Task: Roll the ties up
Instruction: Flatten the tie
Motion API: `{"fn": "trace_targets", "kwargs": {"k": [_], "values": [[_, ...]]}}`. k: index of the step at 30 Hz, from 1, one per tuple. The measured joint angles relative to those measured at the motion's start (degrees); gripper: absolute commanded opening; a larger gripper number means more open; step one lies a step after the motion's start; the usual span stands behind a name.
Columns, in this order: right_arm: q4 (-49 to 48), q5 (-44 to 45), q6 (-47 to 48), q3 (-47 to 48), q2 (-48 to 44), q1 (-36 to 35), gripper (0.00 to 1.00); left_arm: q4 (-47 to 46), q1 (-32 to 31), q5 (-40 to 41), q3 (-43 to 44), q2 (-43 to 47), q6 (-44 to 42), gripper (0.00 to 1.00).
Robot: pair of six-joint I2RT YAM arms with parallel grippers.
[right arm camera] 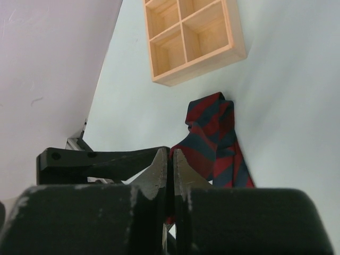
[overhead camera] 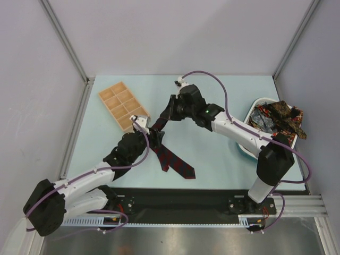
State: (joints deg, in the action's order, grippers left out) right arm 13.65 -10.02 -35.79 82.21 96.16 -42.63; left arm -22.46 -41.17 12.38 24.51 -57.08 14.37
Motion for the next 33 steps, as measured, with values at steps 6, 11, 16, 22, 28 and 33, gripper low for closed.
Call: {"fn": "trace_targets", "kwargs": {"k": [6, 11, 16, 22, 28, 33], "values": [[0.35, 2.43, -1.86, 0.0, -0.02, -1.9, 0.0, 1.99, -0.61, 3.52, 2.14, -2.1, -0.85, 0.34], [0.39, 3.34, -2.12, 0.0, -0.04, -2.32, 0.02, 3.19, -0.92, 6.16, 3.19, -2.54, -0.81, 0.0], [0.48, 3.19, -1.64, 0.0, -0.04, -2.36, 0.81, 5.42, -1.2, 10.6, 4.15, -2.91, -0.5, 0.0], [0.42, 3.13, 0.31, -1.18, -0.09, -1.49, 0.85, 11.15, -1.2, 19.52, 5.16, -2.93, 1.73, 0.0], [-1.88, 4.09, 2.16, -12.68, -3.17, -0.76, 0.84, 26.43, -1.18, 28.52, 14.36, -3.54, 5.6, 0.0], [-5.75, 4.28, 5.7, -25.79, -9.25, -3.69, 0.83, 41.4, -0.85, 31.5, 28.41, -5.27, 11.3, 0.0]]}}
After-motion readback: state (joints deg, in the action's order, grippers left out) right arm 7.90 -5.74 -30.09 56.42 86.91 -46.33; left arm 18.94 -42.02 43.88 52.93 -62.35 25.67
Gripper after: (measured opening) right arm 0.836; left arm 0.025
